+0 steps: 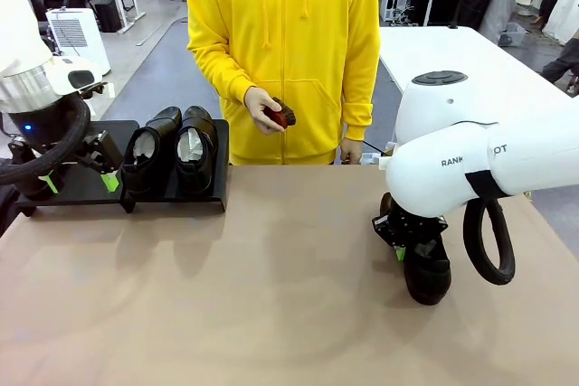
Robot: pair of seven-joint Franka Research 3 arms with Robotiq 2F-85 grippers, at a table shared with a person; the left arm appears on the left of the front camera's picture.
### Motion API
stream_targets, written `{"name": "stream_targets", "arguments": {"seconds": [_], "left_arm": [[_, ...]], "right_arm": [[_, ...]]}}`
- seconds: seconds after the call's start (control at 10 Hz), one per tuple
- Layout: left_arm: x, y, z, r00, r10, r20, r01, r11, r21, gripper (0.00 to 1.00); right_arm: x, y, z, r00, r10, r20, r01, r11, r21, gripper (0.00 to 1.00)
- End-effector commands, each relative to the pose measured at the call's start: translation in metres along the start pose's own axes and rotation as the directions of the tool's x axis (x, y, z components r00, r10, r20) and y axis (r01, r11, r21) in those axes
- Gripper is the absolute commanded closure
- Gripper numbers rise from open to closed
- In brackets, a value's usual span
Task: Organize the shoes by placing them on the stand.
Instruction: Pick up one Shoe and place it in the middle of the table.
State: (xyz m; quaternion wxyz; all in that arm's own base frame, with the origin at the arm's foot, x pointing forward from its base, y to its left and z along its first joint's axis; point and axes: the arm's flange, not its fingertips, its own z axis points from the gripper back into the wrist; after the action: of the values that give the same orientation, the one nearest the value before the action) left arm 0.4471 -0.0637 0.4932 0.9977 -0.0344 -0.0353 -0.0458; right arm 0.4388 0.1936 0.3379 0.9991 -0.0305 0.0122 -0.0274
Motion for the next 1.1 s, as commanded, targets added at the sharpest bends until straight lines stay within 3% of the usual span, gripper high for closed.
{"name": "stream_targets", "arguments": {"seconds": [0.0, 0.2, 0.5, 0.7, 1.0], "left_arm": [[-0.001, 0.002, -0.001, 1.0, -0.002, 0.009, 0.002, 1.0, -0.002, 0.0], [-0.001, 0.002, -0.001, 1.0, -0.002, 0.009, 0.002, 1.0, -0.002, 0.0], [-0.001, 0.002, -0.001, 1.0, -0.002, 0.009, 0.002, 1.0, -0.002, 0.0], [-0.001, 0.002, -0.001, 1.0, -0.002, 0.009, 0.002, 1.0, -0.002, 0.0], [-0.001, 0.002, -0.001, 1.0, -0.002, 0.009, 0.002, 1.0, -0.002, 0.0]], "right_arm": [[-0.001, -0.001, -0.001, 1.0, 0.008, -0.03, -0.007, 1.0, 0.021, 1.0], [0.0, 0.0, 0.0, 1.0, 0.0, -0.002, 0.0, 1.0, 0.002, 1.0], [-0.057, 0.077, 0.023, 0.998, 0.061, 0.014, -0.061, 0.998, -0.011, 1.0], [-0.075, 0.122, 0.02, 0.991, 0.133, -0.011, -0.132, 0.991, 0.037, 1.0], [-0.094, 0.178, 0.013, 0.985, 0.17, 0.038, -0.173, 0.982, 0.079, 1.0]]}}
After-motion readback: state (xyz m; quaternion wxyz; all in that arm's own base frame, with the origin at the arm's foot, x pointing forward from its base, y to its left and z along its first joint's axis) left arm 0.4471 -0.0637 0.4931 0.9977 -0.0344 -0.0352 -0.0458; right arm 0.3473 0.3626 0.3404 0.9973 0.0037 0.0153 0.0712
